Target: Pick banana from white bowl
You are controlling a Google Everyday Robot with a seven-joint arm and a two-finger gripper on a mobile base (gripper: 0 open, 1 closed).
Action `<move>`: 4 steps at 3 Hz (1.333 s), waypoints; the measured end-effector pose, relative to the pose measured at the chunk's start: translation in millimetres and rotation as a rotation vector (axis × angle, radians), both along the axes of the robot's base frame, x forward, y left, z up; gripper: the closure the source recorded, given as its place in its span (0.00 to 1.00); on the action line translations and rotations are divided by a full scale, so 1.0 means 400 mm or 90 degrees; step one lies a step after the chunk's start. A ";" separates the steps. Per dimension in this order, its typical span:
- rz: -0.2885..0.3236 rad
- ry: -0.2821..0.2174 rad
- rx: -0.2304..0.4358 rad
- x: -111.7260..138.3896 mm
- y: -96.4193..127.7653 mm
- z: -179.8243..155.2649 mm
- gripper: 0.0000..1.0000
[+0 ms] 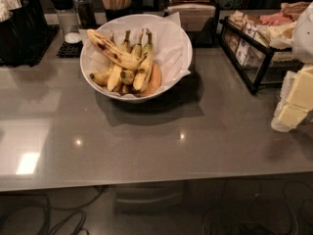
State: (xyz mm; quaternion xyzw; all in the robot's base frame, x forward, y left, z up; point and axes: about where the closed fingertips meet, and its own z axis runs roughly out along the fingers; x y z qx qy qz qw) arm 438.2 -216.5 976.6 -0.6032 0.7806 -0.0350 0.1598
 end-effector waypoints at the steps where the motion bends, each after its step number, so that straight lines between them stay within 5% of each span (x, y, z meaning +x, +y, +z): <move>1: 0.000 -0.001 0.001 0.000 0.001 0.001 0.00; 2: -0.002 -0.021 0.073 0.023 0.055 0.008 0.00; 3: 0.004 -0.058 0.230 0.110 0.199 0.053 0.00; 4: 0.010 -0.063 0.268 0.111 0.234 0.074 0.00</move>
Offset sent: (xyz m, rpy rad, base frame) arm 0.0383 0.0856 0.0189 0.4786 -0.1089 -0.0140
